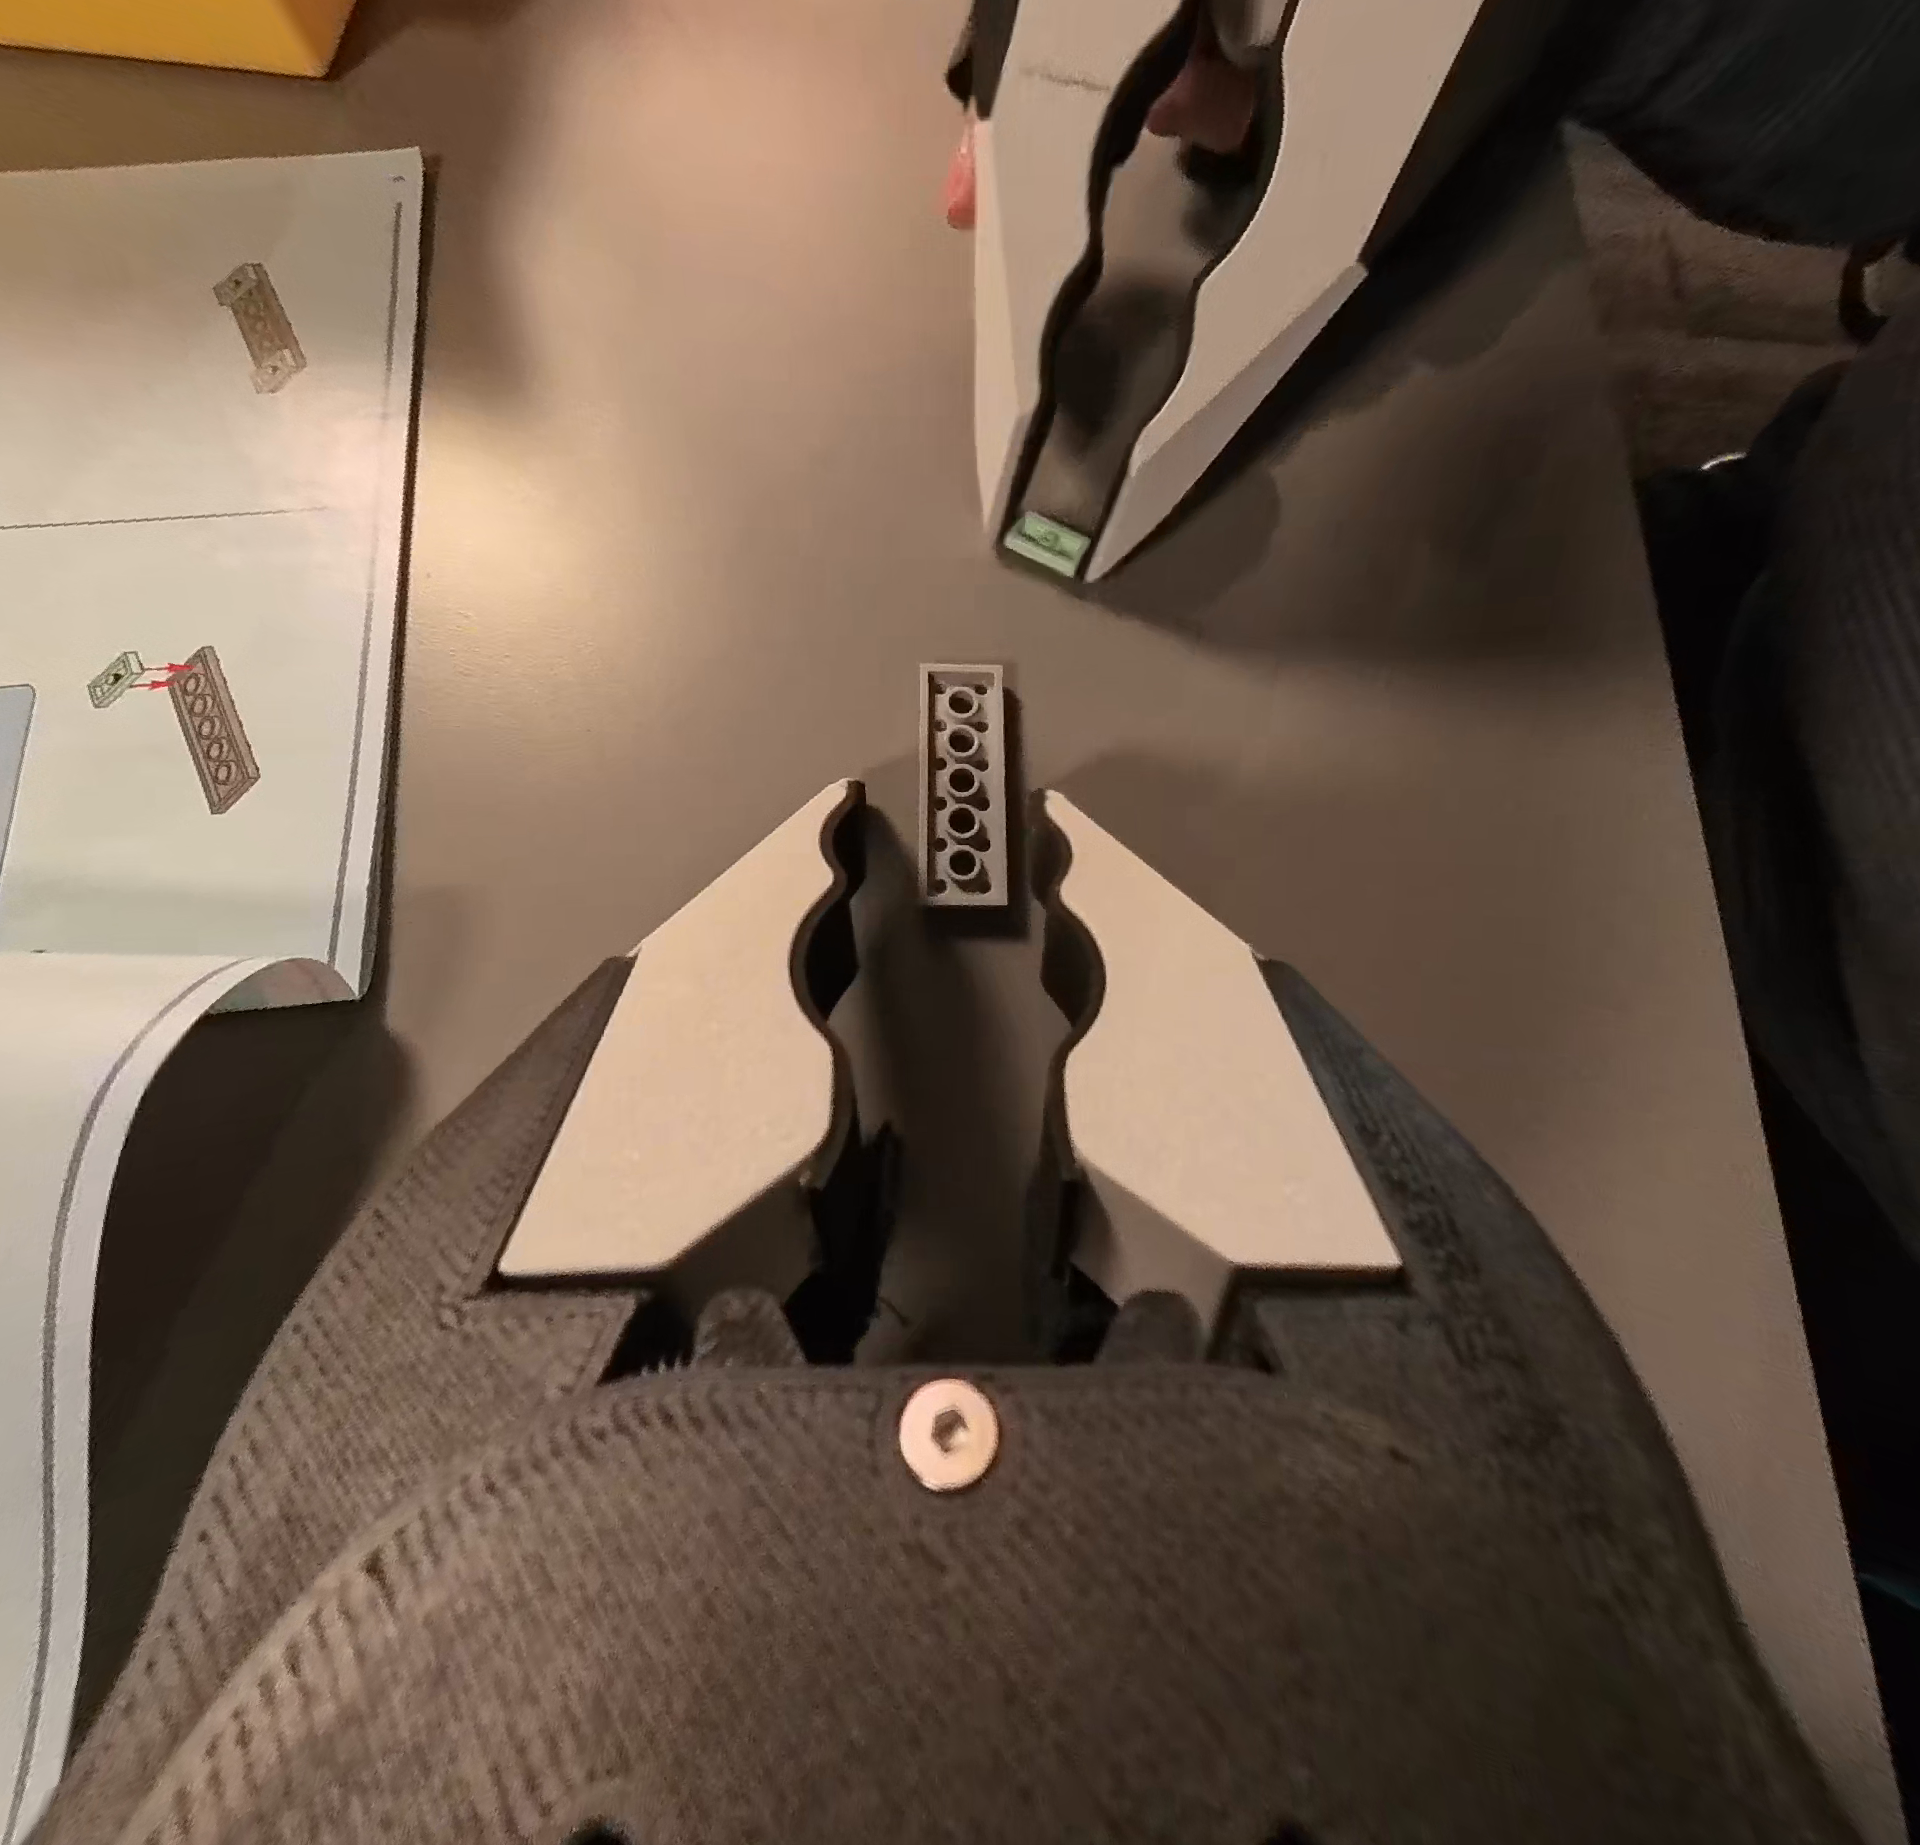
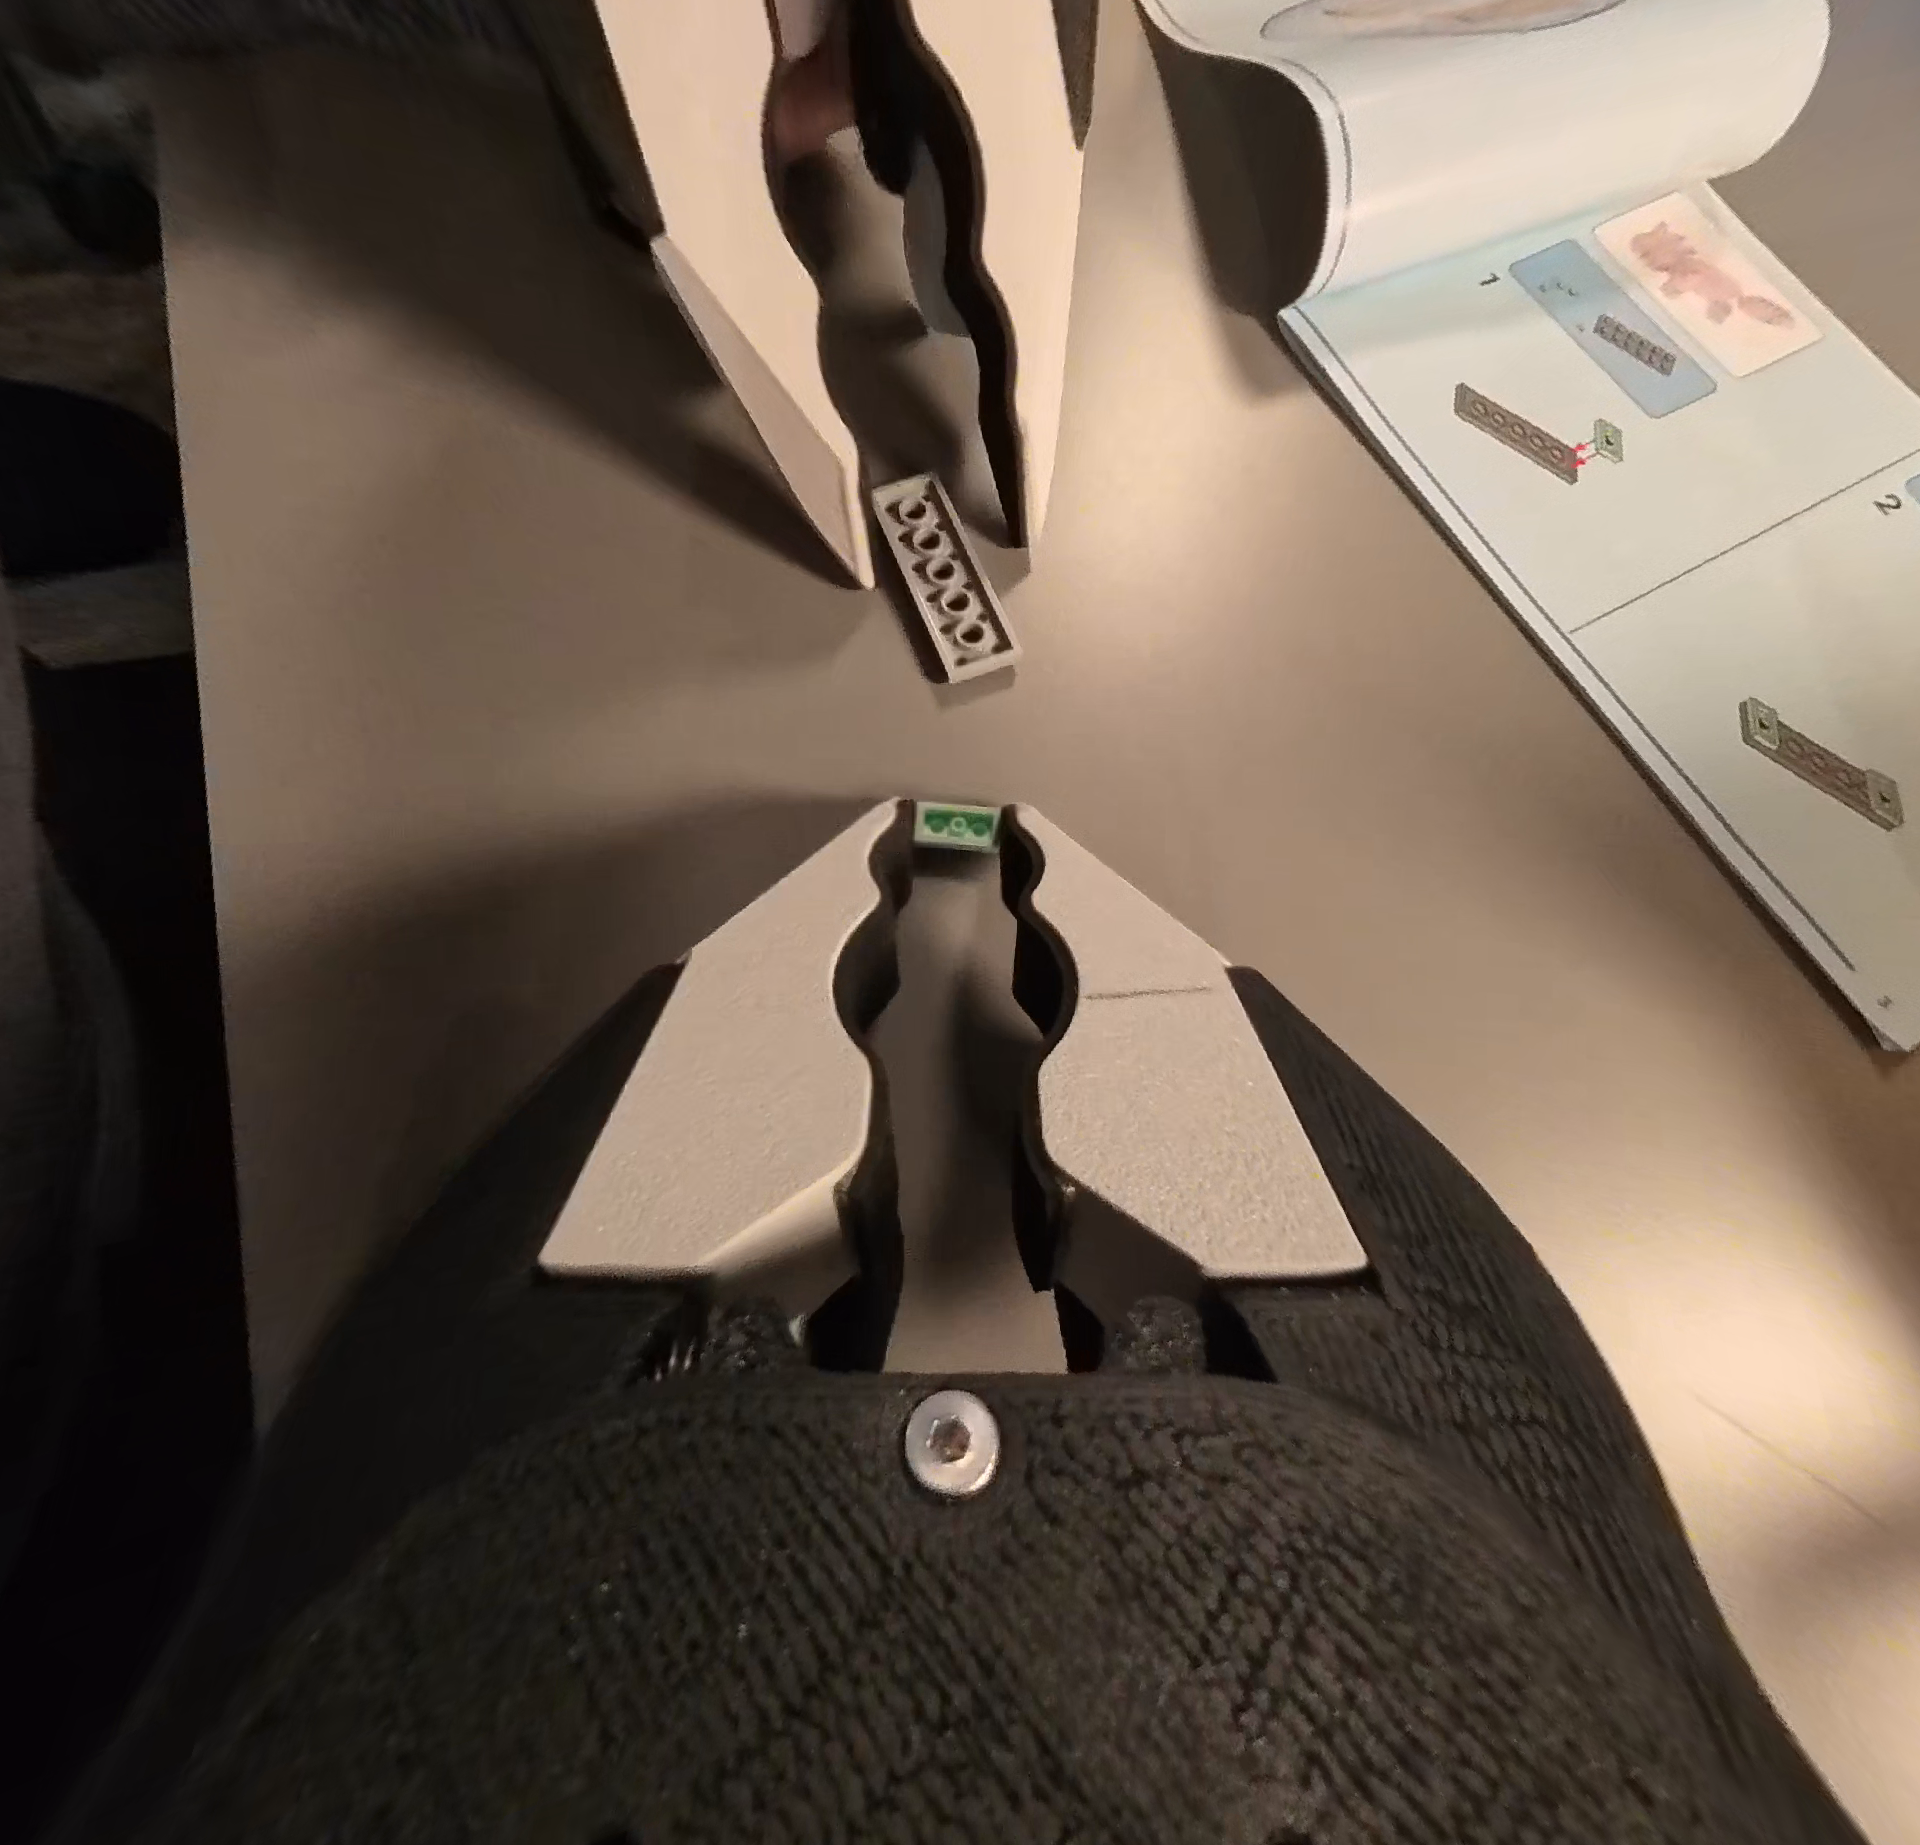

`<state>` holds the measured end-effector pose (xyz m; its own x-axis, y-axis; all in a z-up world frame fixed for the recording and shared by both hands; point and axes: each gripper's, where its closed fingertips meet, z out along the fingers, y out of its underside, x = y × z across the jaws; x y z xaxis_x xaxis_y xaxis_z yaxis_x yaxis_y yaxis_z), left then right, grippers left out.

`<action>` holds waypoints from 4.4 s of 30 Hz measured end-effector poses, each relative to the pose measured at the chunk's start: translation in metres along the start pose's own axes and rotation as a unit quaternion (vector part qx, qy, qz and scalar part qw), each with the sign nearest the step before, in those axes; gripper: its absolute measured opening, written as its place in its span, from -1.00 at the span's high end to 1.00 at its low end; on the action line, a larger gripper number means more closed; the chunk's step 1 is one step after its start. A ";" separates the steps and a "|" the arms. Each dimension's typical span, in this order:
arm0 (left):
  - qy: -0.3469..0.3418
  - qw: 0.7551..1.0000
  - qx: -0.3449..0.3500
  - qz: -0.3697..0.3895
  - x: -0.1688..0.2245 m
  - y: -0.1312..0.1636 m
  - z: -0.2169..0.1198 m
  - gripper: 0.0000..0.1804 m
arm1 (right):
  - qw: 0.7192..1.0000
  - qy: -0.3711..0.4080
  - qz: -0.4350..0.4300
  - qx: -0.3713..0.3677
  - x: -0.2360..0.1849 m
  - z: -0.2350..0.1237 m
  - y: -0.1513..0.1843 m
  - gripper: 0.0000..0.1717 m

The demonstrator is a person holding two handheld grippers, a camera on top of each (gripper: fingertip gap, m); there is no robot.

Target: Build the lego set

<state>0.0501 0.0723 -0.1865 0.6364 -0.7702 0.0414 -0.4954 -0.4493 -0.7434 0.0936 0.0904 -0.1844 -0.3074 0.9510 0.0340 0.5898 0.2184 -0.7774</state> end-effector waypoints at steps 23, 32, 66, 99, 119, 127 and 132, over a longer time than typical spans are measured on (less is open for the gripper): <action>0.010 0.999 0.047 0.011 0.011 -0.015 -0.004 0.83 | 0.979 -0.123 -0.159 -0.033 -0.003 0.010 -0.035 0.84; 0.006 0.998 0.061 0.001 0.008 -0.019 -0.007 0.83 | 0.981 -0.123 -0.148 -0.023 -0.002 0.007 -0.038 0.84; -0.020 0.996 0.067 -0.063 -0.010 -0.017 -0.013 0.84 | 0.973 -0.016 -0.227 0.031 0.014 0.008 -0.054 0.43; -0.039 0.980 0.107 -0.163 -0.032 -0.021 -0.028 0.84 | 0.757 0.347 -0.552 -0.034 0.054 0.025 -0.070 0.91; -0.202 0.952 0.009 0.229 -0.024 -0.016 -0.018 0.79 | 0.929 0.168 -0.328 0.016 0.046 0.032 -0.053 0.91; -0.210 0.954 0.012 0.213 -0.029 -0.018 -0.022 0.96 | 0.927 0.162 -0.336 0.030 0.043 0.033 -0.053 0.91; -0.198 0.962 0.021 0.185 -0.030 -0.018 -0.021 0.96 | 0.926 0.164 -0.339 0.036 0.043 0.033 -0.053 0.91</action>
<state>0.0275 0.0934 -0.1600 0.6003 -0.6374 -0.4830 -0.7126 -0.1522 -0.6849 0.0242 0.1123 -0.1623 -0.3380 0.6186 0.7093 0.2888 0.7855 -0.5474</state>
